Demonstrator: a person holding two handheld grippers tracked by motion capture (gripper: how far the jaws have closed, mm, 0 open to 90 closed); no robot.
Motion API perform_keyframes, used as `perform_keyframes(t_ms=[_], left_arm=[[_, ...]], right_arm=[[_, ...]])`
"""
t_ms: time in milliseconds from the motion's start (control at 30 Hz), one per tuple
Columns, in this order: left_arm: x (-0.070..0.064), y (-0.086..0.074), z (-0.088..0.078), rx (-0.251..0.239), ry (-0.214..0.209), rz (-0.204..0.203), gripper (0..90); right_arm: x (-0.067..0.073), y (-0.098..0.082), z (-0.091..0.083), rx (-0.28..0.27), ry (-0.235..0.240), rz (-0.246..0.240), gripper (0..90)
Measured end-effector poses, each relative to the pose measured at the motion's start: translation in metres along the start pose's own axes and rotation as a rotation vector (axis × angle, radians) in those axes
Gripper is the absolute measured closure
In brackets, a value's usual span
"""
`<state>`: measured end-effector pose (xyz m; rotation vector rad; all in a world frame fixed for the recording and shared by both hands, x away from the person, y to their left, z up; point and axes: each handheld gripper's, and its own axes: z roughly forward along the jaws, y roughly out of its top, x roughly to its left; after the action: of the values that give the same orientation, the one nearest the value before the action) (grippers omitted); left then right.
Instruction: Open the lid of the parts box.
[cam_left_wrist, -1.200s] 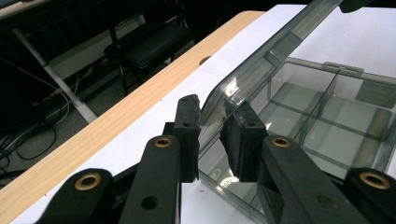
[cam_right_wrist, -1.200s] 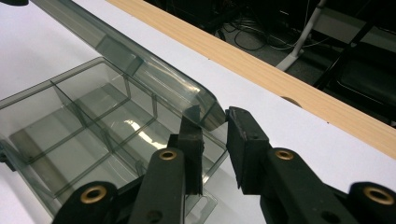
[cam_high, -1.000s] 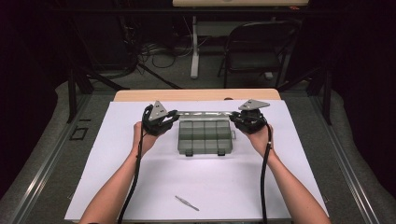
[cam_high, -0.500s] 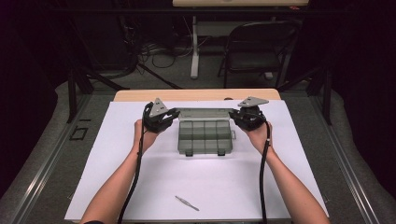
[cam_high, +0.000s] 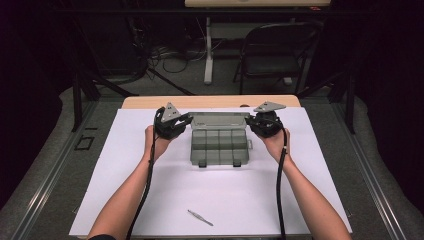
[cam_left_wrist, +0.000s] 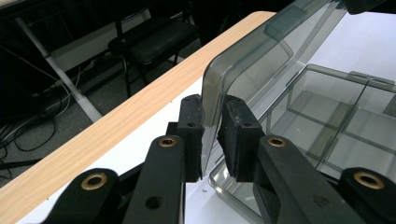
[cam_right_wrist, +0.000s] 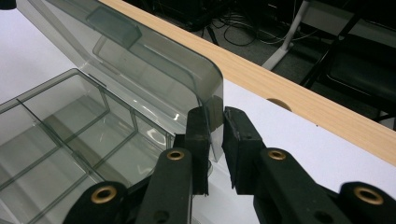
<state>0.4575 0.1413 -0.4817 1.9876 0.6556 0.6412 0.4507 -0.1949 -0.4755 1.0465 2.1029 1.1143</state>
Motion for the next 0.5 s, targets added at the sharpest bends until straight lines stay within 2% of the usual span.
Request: perform_keyframes(t_ms=[500], left_arm=[[0.0052,0.0012,0.0088,-0.004,0.012,-0.036,77.7]], right_arm=[[-0.0048,0.0023,0.0097,0.015,-0.013,0.015,82.2]])
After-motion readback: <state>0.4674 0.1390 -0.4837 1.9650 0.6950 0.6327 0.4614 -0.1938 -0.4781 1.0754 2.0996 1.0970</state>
